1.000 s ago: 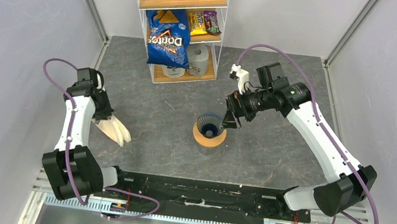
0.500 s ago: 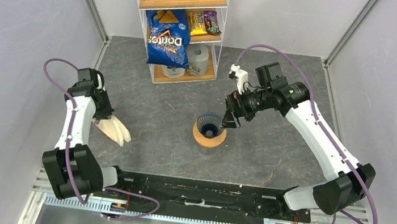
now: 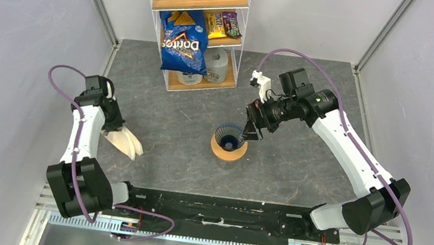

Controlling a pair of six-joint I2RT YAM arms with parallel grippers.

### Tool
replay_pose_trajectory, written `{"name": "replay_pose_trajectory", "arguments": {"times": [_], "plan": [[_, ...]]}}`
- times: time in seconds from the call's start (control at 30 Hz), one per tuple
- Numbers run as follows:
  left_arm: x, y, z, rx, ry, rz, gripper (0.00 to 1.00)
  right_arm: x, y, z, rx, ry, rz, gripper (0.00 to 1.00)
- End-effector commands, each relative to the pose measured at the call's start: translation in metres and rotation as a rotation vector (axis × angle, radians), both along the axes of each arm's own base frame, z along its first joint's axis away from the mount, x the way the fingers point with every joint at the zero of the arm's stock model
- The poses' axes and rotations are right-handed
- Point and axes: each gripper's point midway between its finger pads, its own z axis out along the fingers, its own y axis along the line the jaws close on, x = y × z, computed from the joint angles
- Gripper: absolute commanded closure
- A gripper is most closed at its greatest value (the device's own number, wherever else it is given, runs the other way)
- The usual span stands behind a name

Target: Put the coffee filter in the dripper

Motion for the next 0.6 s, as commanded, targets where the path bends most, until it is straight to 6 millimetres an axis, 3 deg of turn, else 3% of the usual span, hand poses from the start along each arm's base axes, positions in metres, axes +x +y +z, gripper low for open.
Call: {"name": "replay_pose_trajectory", "arguments": {"times": [0.0, 0.57], "plan": [[0.0065, 0.0015, 0.0023, -0.007, -0.040, 0.037, 0.80, 0.0047, 0.0045, 0.0127, 0.036, -0.029, 0.007, 0.03], [0.0091, -0.0072, 0.0090, -0.044, -0.088, 0.031, 0.75, 0.0032, 0.0044, 0.0118, 0.037, -0.023, 0.009, 0.03]]}}
